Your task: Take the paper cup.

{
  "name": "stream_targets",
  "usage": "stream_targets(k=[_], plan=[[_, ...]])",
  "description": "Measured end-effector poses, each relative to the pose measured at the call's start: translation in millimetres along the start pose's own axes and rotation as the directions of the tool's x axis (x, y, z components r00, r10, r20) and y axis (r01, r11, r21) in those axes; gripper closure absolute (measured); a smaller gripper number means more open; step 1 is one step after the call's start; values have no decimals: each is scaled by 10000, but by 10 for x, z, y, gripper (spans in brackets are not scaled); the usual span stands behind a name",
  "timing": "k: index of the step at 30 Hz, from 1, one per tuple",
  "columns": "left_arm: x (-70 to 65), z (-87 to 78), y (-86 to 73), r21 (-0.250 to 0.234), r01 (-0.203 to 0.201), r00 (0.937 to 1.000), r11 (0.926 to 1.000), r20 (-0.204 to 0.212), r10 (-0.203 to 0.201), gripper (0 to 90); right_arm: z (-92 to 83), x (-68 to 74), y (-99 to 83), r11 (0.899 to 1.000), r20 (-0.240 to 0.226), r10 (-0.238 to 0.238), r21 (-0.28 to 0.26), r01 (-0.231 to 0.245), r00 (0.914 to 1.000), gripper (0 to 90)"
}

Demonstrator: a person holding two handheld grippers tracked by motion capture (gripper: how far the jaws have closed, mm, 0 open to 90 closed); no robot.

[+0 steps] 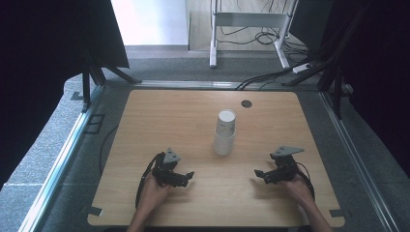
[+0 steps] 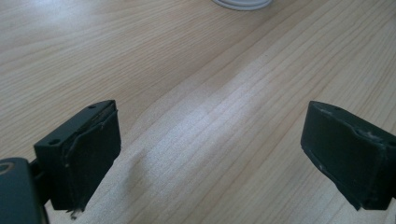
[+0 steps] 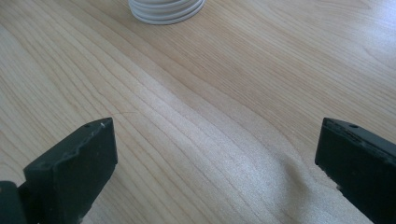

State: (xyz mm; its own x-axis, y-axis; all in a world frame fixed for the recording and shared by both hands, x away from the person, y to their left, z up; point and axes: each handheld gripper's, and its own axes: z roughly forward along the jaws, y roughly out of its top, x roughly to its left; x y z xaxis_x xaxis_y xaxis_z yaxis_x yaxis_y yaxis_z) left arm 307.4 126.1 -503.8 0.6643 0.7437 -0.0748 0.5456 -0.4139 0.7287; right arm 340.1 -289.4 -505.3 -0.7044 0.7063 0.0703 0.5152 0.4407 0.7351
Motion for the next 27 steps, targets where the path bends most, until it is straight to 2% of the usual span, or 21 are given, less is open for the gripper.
stream_targets(k=[14,17,21,27], plan=[[-9,8,3,-88,15,10000,10000,94,-14,48,-8,61,42,9994,-73,-329,-75,329,9994,0],[-6,5,9,-223,302,9990,9993,322,-294,35,-8,69,49,9994,-119,-343,-104,341,9993,0],[-3,10,18,-276,357,9985,9990,435,-344,0,-6,82,62,9993,-189,-373,-65,372,9991,0],[-9,6,33,-141,172,9989,9998,433,-166,0,-19,112,102,9991,-221,-419,-71,417,9989,0]])
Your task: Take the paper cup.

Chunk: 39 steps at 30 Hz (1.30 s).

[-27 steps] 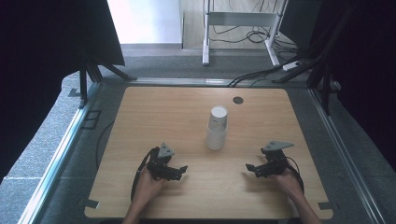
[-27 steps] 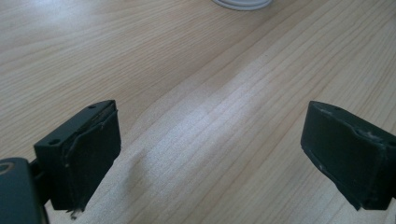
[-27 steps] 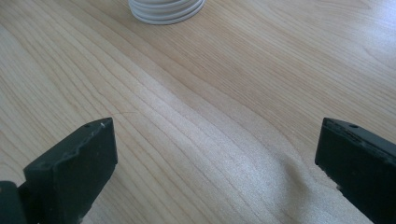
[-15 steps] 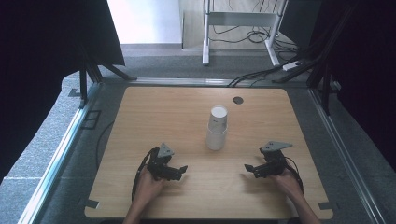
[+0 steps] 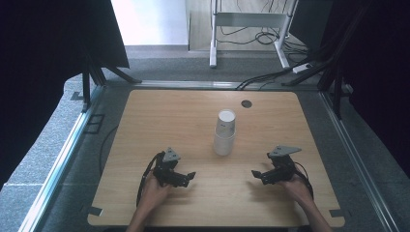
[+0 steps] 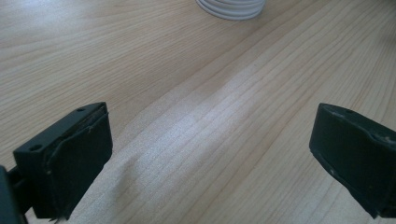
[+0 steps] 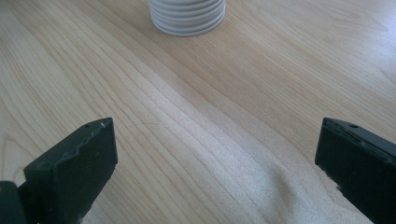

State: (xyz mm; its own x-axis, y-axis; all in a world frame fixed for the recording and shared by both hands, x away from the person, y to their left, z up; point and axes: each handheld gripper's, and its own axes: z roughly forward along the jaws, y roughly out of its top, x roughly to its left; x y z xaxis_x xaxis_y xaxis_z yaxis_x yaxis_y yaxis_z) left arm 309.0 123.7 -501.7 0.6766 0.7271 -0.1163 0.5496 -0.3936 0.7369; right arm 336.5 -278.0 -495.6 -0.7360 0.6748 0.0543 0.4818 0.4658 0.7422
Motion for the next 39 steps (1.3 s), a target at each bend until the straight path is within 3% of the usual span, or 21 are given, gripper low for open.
stream_targets(k=[6,16,39], plan=[[1,-1,13,90,-188,9998,9998,-49,189,0,-12,20,42,10000,-131,-40,21,40,9999,0],[-19,8,74,337,-74,10000,9994,59,72,0,-51,50,139,9999,-307,-104,-104,101,9995,0],[-63,11,294,200,-318,9992,9993,-222,322,0,-88,103,342,9998,-541,-152,-111,146,9984,28]])
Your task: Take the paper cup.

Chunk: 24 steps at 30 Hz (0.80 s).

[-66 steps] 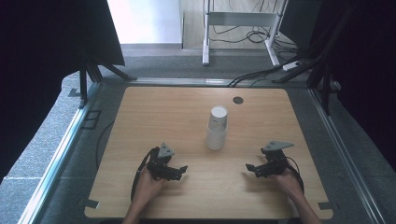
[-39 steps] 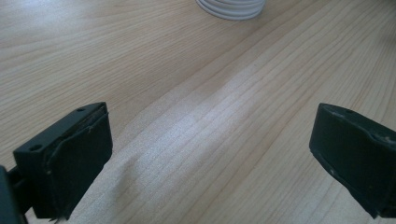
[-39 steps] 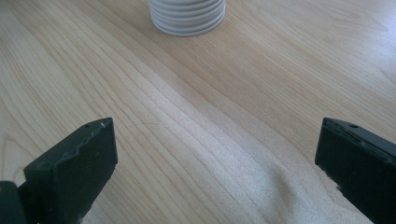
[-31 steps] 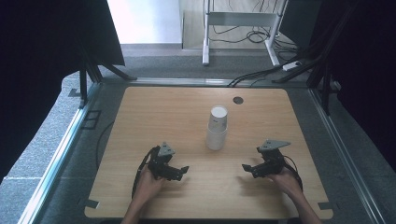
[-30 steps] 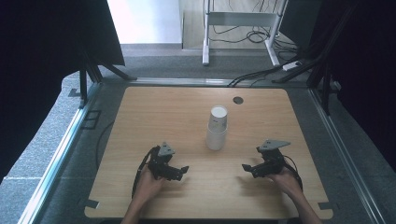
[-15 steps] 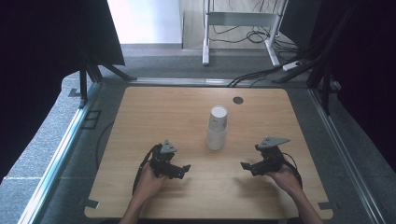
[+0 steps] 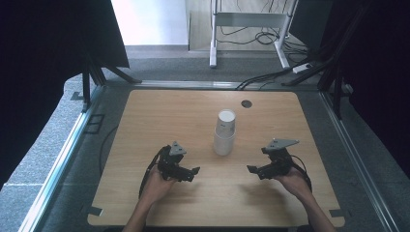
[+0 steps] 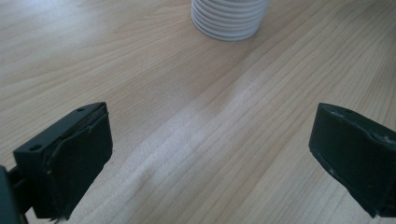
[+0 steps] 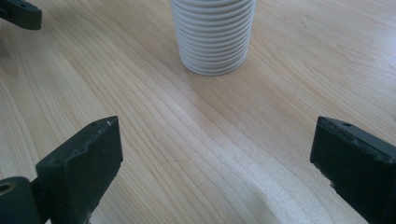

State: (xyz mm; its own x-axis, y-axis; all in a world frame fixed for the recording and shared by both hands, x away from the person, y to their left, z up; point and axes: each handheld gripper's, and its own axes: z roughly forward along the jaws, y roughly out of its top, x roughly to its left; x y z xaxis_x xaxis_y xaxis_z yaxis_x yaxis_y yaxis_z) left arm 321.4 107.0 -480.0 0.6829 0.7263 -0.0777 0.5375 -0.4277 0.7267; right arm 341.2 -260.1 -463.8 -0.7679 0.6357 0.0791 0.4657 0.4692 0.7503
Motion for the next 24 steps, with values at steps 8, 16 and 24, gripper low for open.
stream_targets(k=[8,16,24], plan=[[-5,5,96,-136,-247,9997,9996,87,248,0,-24,12,88,9999,-156,-67,-131,65,9999,28],[6,34,227,-286,-413,9989,9987,189,418,0,-25,31,186,9996,-280,-191,-200,186,9994,28],[48,64,384,-609,-429,9986,9972,287,447,0,-5,38,292,9992,-417,-254,-335,240,9988,30]])
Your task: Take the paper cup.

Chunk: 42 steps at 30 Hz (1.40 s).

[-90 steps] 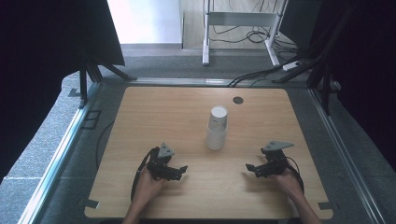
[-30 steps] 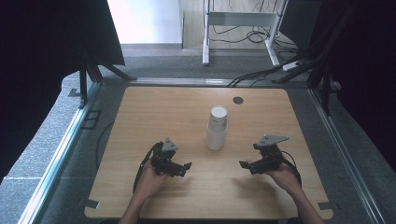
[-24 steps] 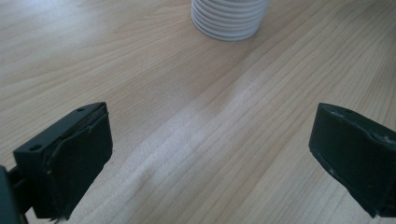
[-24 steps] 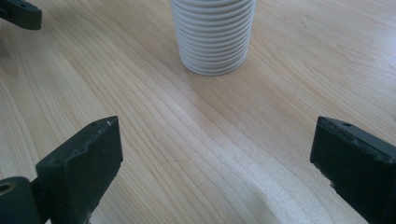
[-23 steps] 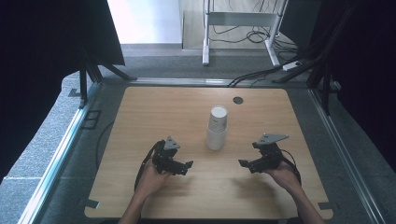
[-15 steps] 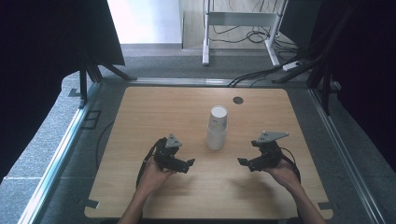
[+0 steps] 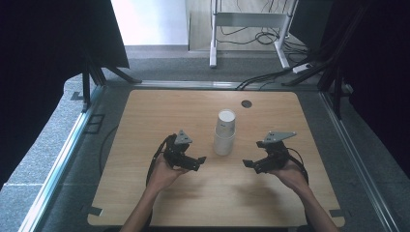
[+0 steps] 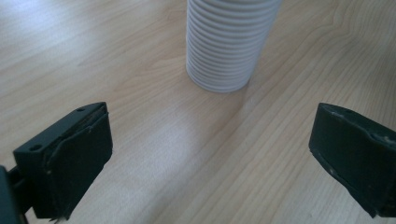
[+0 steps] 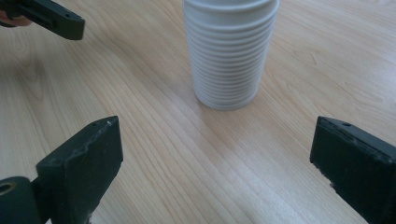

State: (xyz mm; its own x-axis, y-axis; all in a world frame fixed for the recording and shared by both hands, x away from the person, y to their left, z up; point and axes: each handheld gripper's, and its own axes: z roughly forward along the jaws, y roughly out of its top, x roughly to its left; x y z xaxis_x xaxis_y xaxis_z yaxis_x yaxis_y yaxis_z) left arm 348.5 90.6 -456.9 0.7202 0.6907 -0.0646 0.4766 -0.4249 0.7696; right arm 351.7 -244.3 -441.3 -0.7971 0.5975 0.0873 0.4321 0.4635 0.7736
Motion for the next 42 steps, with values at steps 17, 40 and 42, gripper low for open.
stream_targets(k=[17,40,42], plan=[[-37,180,239,120,-683,9973,9976,278,680,0,13,-32,270,9989,-566,-145,-452,119,9983,32],[-33,451,430,104,-1051,9938,9944,378,1047,25,113,-71,612,9985,-611,-309,-475,280,9977,86],[-32,472,446,85,-1068,9937,9942,366,1064,25,125,-76,641,9985,-579,-267,-494,239,9980,94]])
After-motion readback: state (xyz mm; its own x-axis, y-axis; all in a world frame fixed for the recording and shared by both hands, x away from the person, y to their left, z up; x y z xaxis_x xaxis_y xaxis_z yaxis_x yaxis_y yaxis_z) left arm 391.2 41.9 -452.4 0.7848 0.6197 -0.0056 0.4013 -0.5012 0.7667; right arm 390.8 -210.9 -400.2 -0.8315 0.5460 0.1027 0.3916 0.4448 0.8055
